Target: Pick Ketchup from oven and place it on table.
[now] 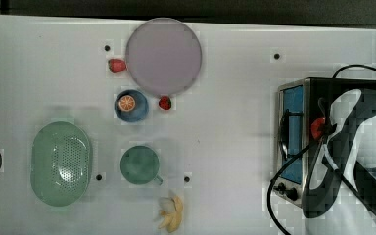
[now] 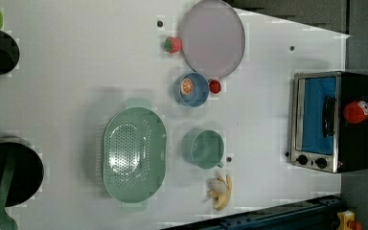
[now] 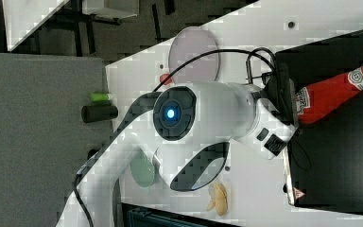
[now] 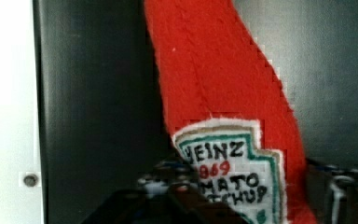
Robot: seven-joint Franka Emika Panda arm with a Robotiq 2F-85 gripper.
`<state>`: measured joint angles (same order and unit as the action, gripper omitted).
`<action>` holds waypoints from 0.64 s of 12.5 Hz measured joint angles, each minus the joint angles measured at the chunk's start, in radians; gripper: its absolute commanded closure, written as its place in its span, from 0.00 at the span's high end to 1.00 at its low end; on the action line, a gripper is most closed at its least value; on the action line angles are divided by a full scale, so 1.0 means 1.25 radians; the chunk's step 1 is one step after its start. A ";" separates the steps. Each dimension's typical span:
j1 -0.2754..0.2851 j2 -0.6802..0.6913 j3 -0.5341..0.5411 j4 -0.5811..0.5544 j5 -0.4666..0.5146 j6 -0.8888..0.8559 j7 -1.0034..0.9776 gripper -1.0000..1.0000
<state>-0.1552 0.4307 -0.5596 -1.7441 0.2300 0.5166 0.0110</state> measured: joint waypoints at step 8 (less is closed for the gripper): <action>0.050 -0.121 0.017 0.009 -0.092 -0.060 -0.019 0.63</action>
<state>-0.0924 0.2800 -0.5381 -1.7324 0.1151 0.4412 -0.0128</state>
